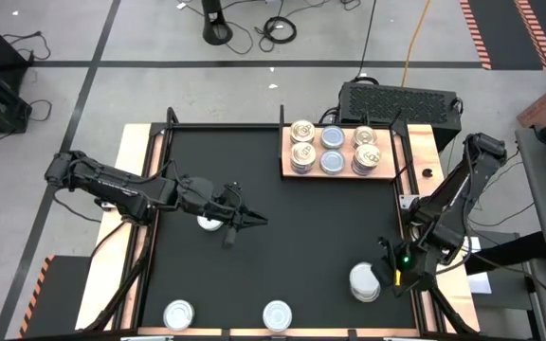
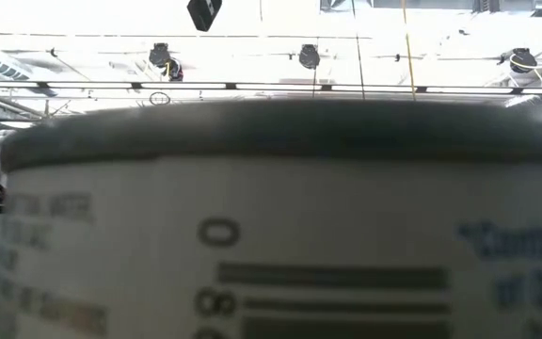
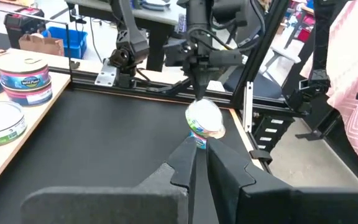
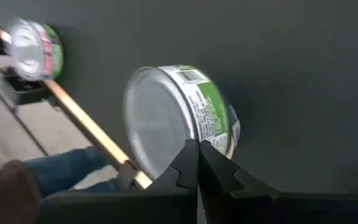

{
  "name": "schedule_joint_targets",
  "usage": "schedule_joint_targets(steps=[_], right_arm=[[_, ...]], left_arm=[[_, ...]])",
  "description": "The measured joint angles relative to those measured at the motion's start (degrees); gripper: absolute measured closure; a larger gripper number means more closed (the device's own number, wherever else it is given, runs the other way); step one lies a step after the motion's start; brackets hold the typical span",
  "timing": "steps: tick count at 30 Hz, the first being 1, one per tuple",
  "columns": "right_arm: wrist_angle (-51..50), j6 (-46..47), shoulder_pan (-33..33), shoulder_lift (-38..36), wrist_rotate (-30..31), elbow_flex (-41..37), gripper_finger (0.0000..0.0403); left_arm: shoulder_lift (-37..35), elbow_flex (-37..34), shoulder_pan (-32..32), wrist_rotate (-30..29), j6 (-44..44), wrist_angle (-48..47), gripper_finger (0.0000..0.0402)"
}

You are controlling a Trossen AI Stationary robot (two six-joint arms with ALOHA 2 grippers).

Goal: Stack canned seafood by type on shelf
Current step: Stack the blue pink tuna can on top of the other blue pink tuna can on the shelf

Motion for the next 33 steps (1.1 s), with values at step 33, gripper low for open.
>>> schedule_joint_targets(steps=[33], right_arm=[[-13.0,-5.9,-13.7,-4.3,-5.8,-5.0,0.0356]], left_arm=[[2.0,0.0,-0.1,-5.9,4.6,3.8,0.0364]])
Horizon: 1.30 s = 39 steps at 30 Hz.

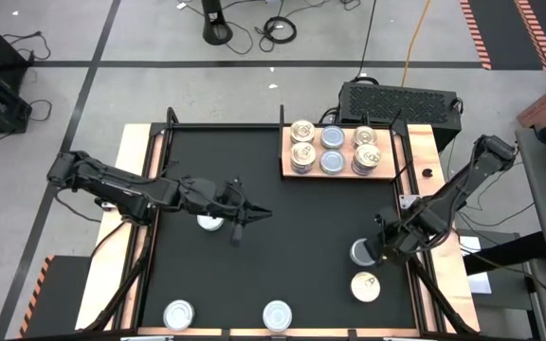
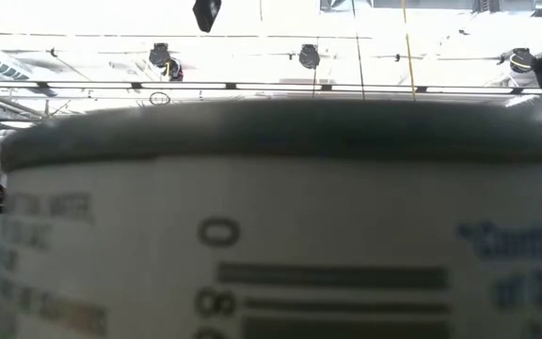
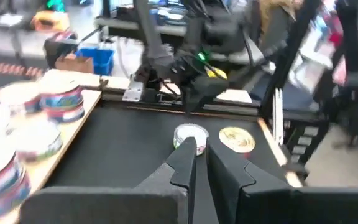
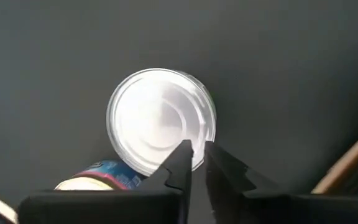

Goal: Stack canned seafood by type on shelf
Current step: Stack the blue pink tuna can on top of the other blue pink tuna can on the shelf

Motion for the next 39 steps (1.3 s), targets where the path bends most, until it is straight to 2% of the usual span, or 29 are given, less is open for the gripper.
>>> schedule_joint_targets(steps=[3,7,11,18,22,25,29,35,39], right_arm=[[-3.4,1.1,0.0,-0.7,0.2,3.2,0.0325],[-3.9,1.5,0.0,-1.3,0.1,7.3,0.0288],[-2.6,0.7,0.2,-1.3,0.1,9.8,0.0266],[-2.8,1.3,0.2,-1.3,-1.1,10.9,0.0252],[-2.9,1.9,0.2,-1.3,-2.8,10.9,0.0252],[-2.8,2.6,0.2,-1.3,-2.9,10.9,0.0252],[-2.8,3.5,0.2,-1.3,-2.9,10.9,0.0252],[-2.8,4.6,0.2,-1.3,-2.9,10.9,0.0252],[-2.8,4.8,0.2,-1.3,-2.9,10.9,0.0252]], left_arm=[[5.2,1.3,-0.5,1.3,8.4,5.5,0.0363],[16.0,9.9,-0.5,3.2,16.9,5.9,0.0353],[29.1,23.4,-0.7,7.2,24.1,4.5,0.0334],[51.1,50.3,-3.7,10.3,38.5,-8.4,0.0308],[61.5,64.7,-5.8,11.4,46.6,-13.2,0.0295],[67.5,73.0,-7.0,11.4,48.6,-18.4,0.0288],[71.5,76.2,-7.4,11.8,49.5,-20.8,0.0288],[74.8,76.3,-7.4,9.5,59.8,-20.2,0.0288],[76.7,76.3,-7.0,8.1,63.7,-20.3,0.0288]])
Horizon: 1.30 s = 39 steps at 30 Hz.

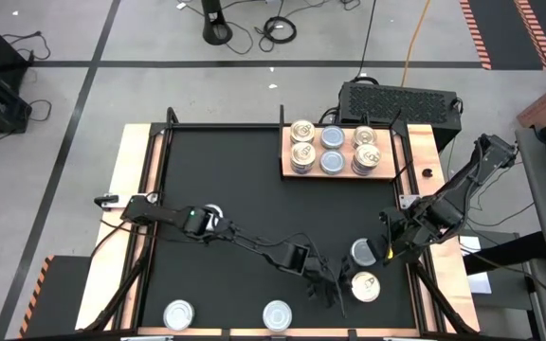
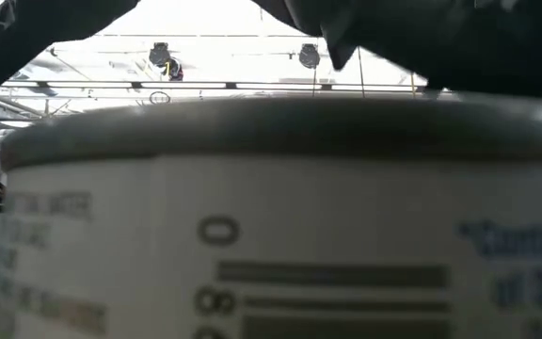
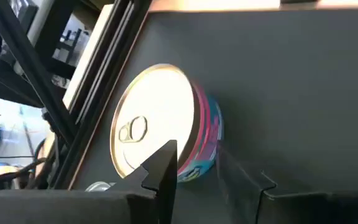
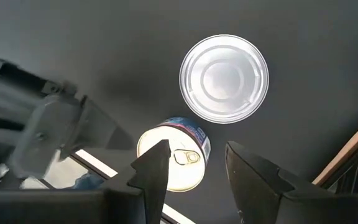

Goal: Stack canned seafood by type on shelf
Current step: Stack the blue pink tuna can on top of the other blue pink tuna can on the shelf

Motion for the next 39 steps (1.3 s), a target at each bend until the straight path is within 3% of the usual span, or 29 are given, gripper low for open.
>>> schedule_joint_targets(steps=[4,11,18,39], right_arm=[[0.0,0.3,0.0,0.0,0.0,0.0,0.0252],[0.0,1.4,0.0,0.0,0.0,0.0,0.0252],[0.2,1.5,0.0,0.0,0.0,0.0,0.0252],[0.7,5.7,0.0,0.0,0.0,0.0,0.0252]], left_arm=[[1.1,0.0,0.0,-3.6,4.1,2.5,0.0288],[1.1,0.0,-0.5,-2.7,7.8,7.9,0.0288],[1.0,-0.1,0.2,-4.2,10.1,3.7,0.0288],[2.7,0.0,-0.4,-6.2,23.8,6.7,0.0301]])
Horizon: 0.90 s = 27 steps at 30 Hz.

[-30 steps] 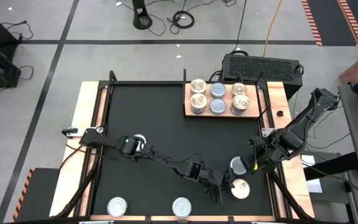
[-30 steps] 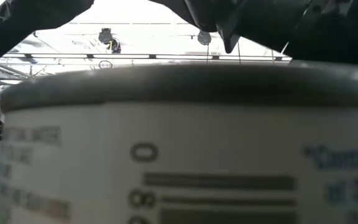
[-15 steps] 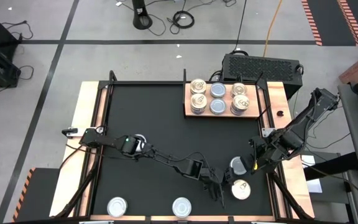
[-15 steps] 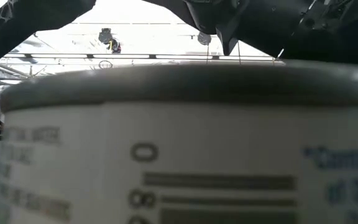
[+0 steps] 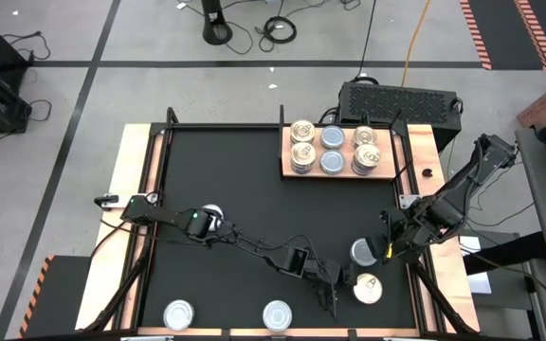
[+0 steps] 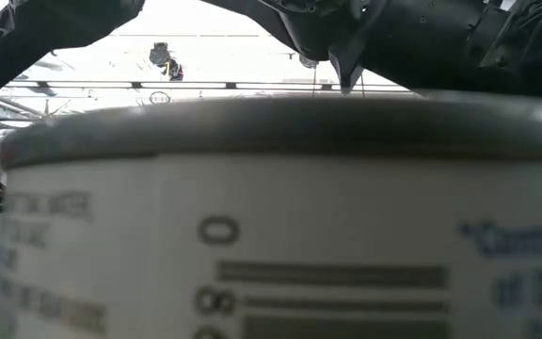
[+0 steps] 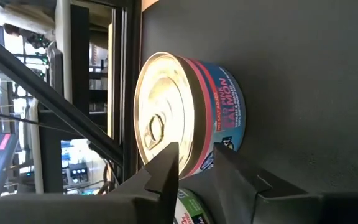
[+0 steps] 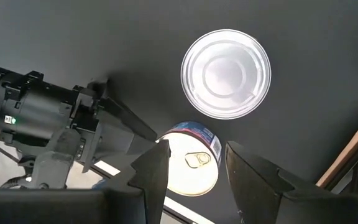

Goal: Stack canned seafood by type on shelf
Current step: Stack the blue pink tuna can on top of the other blue pink tuna can on the shelf

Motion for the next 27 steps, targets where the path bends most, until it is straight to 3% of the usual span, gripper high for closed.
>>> schedule_joint_targets(steps=[12,27], right_arm=[[0.0,0.3,0.0,0.0,0.0,0.0,0.0252],[0.6,-2.8,0.0,0.0,0.4,0.0,0.0252]], left_arm=[[0.0,0.0,0.0,0.3,0.0,-0.7,0.0392],[-1.9,-0.2,-0.5,-2.5,-4.3,-2.4,0.04]])
